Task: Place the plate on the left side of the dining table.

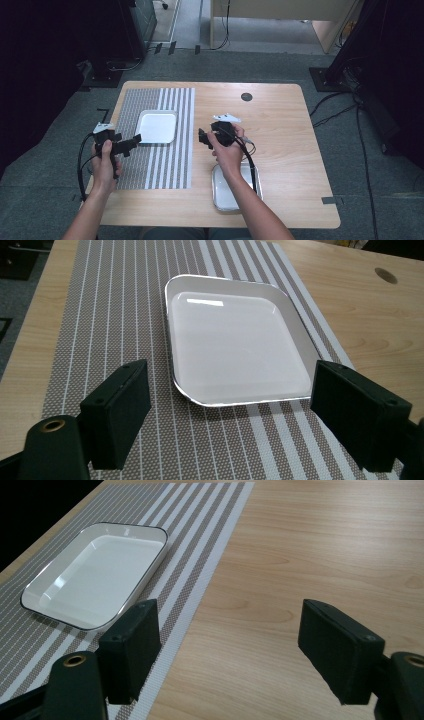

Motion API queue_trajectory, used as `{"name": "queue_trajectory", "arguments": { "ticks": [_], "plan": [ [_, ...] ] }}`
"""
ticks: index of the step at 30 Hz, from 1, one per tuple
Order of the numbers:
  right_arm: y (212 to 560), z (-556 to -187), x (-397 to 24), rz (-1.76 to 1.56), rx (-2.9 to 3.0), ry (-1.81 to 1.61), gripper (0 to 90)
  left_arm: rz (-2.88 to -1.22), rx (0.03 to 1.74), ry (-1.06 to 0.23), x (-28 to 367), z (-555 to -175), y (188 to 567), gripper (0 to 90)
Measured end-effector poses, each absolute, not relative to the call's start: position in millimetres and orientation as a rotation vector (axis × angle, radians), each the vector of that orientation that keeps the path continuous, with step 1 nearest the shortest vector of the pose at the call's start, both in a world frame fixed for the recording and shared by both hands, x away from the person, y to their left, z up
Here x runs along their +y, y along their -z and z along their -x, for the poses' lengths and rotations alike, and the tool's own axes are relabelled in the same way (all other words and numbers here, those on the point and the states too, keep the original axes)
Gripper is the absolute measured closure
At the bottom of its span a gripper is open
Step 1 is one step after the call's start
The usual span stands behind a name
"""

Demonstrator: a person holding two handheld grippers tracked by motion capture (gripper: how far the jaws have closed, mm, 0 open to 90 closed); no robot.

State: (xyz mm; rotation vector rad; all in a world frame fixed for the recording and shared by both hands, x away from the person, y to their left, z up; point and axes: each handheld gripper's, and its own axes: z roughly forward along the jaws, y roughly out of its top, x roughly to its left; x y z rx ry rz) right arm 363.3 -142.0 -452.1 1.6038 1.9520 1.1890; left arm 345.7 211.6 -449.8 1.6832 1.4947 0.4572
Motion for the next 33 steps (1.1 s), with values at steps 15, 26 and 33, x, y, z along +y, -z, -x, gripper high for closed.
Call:
{"name": "queue_trajectory", "arguments": {
  "ticks": [15, 26, 33],
  "plan": [
    [443.6, -334.4, -196.3, -1.608, 1.907, -1.223, 24.7, -1.654, 1.431, -0.492, 213.3, -308.5, 442.6, 16.4],
    [439.1, -309.5, -229.7, -1.592, 1.882, -1.205, 24.6, -1.667, 1.386, -0.503, 208.0, -279.7, 451.7, 15.4],
    [446.2, -289.4, -259.1, -1.608, 1.858, -1.197, 24.7, -1.687, 1.372, -0.519, 205.5, -265.5, 460.1, 15.0]
  ]
}}
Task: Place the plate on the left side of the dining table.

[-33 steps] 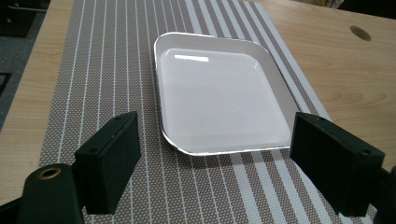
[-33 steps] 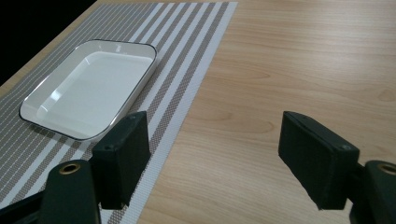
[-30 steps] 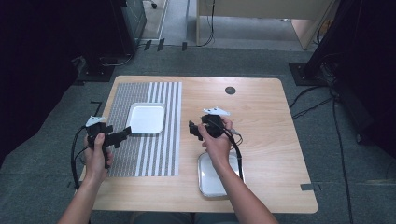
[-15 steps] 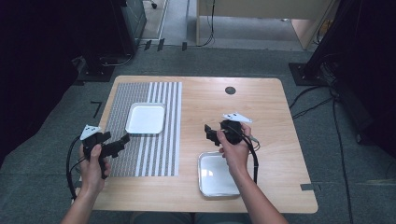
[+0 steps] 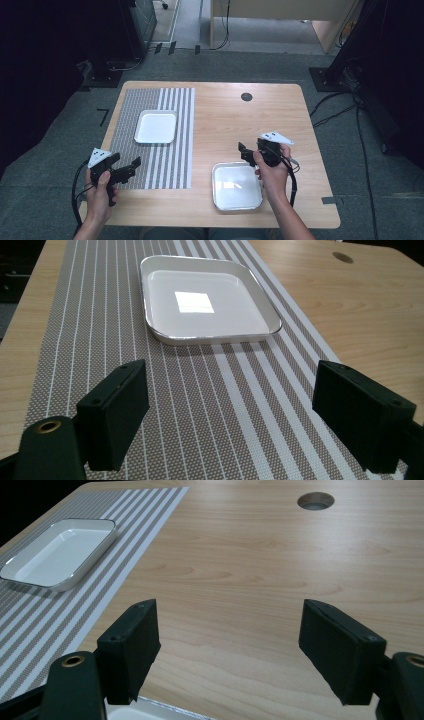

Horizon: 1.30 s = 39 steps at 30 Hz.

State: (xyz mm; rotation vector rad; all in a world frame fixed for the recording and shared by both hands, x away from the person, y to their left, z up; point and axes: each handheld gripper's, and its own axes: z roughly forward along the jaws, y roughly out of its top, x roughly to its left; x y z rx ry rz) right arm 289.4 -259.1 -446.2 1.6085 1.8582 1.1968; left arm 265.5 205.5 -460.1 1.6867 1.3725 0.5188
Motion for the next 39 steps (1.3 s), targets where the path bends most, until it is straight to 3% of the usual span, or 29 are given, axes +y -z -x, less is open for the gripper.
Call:
{"name": "queue_trajectory", "arguments": {
  "ticks": [16, 39],
  "plan": [
    [472.1, -255.2, -312.7, -1.665, 1.814, -1.167, 24.8, -1.740, 1.323, -0.579, 208.8, -244.1, 475.3, 14.8],
    [497.9, -218.4, -392.0, -1.765, 1.696, -1.073, 25.5, -1.739, 1.376, -0.635, 250.5, -236.9, 496.9, 13.7]
  ]
}}
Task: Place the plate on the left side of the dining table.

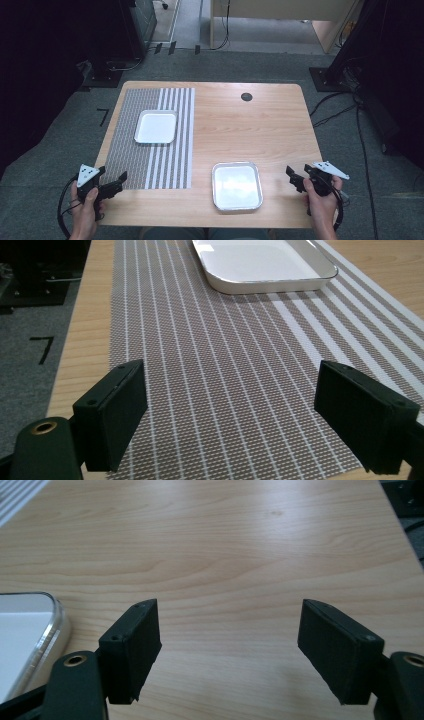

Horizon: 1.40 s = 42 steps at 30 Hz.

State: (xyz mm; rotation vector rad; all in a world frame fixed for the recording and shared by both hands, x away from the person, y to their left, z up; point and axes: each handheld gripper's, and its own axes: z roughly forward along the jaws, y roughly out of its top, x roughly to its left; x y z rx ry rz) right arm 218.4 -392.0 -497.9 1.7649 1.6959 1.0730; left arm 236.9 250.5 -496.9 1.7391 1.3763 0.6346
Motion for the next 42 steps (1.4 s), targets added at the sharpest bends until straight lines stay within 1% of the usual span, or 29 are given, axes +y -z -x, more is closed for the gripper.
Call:
{"name": "queue_trajectory", "arguments": {
  "ticks": [7, 12, 17, 25, 26, 27, 28, 31, 32, 36, 42],
  "plan": [
    [504.1, -209.5, -411.5, -1.795, 1.663, -1.049, 25.5, -1.737, 1.390, -0.682, 262.0, -235.5, 498.5, 13.7],
    [512.5, -202.2, -431.5, -1.809, 1.637, -1.024, 25.8, -1.759, 1.415, -0.680, 271.8, -234.8, 504.8, 13.7],
    [521.3, -197.6, -441.5, -1.841, 1.637, -0.990, 25.6, -1.782, 1.433, -0.670, 276.4, -234.0, 509.2, 13.7],
    [523.7, -197.9, -437.6, -1.822, 1.661, -0.928, 23.9, -1.819, 1.434, -0.659, 276.8, -233.8, 514.9, 12.7],
    [523.9, -197.8, -433.9, -1.793, 1.685, -0.883, 22.1, -1.822, 1.435, -0.651, 276.4, -234.0, 515.0, 12.6],
    [523.9, -197.8, -433.9, -1.793, 1.685, -0.883, 22.1, -1.822, 1.435, -0.651, 276.4, -234.0, 515.0, 12.6],
    [524.4, -197.5, -427.9, -1.763, 1.717, -0.819, 19.4, -1.828, 1.435, -0.636, 276.4, -234.1, 515.3, 12.6],
    [524.8, -197.2, -424.2, -1.745, 1.732, -0.792, 18.5, -1.841, 1.439, -0.620, 276.2, -234.9, 515.8, 12.7],
    [524.8, -197.2, -424.2, -1.749, 1.731, -0.793, 18.1, -1.874, 1.441, -0.599, 275.4, -236.4, 516.6, 12.7],
    [525.0, -197.4, -424.1, -1.741, 1.744, -0.793, 16.2, -1.924, 1.446, -0.617, 271.1, -237.6, 517.6, 12.4],
    [525.0, -197.5, -424.3, -1.739, 1.745, -0.793, 16.1, -1.927, 1.447, -0.621, 270.4, -237.7, 517.7, 12.1]
  ]
}}
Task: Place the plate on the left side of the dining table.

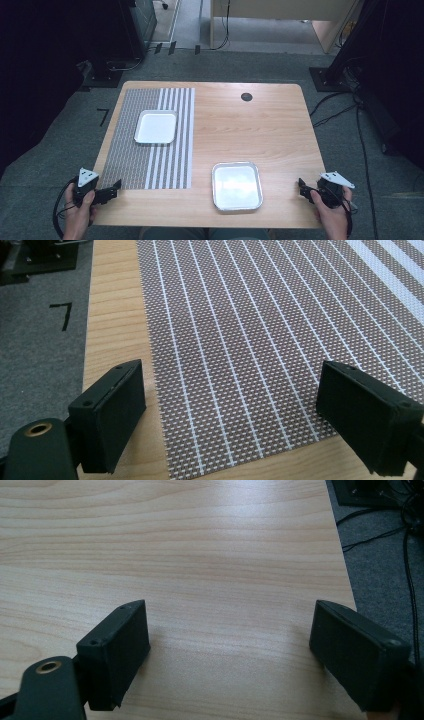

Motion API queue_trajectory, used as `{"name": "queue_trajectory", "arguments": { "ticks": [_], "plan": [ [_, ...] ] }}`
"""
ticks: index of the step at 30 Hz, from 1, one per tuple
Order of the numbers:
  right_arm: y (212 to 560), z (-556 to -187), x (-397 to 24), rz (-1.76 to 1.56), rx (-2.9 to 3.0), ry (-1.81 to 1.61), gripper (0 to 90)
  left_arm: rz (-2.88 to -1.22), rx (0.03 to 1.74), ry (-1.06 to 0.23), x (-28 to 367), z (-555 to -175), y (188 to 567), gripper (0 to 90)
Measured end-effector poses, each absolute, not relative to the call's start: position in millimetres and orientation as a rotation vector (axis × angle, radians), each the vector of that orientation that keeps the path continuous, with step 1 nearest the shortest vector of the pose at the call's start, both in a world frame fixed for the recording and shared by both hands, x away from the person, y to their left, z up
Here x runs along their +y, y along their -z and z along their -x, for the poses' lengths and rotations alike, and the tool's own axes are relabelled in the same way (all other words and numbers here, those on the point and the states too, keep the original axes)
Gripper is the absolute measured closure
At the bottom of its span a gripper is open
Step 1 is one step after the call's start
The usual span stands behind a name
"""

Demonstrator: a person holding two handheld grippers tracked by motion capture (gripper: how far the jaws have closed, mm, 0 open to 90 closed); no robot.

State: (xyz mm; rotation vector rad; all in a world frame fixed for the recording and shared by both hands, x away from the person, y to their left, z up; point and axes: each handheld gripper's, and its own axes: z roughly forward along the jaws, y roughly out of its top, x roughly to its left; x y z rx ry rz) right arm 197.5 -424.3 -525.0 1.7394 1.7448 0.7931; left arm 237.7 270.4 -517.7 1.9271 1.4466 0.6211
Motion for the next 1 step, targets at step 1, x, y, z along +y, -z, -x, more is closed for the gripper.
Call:
{"name": "queue_trajectory", "arguments": {
  "ticks": [1],
  "plan": [
    [525.0, -197.5, -424.1, -1.741, 1.745, -0.793, 16.0, -1.927, 1.447, -0.620, 270.5, -237.7, 517.7, 12.2]
  ]
}}
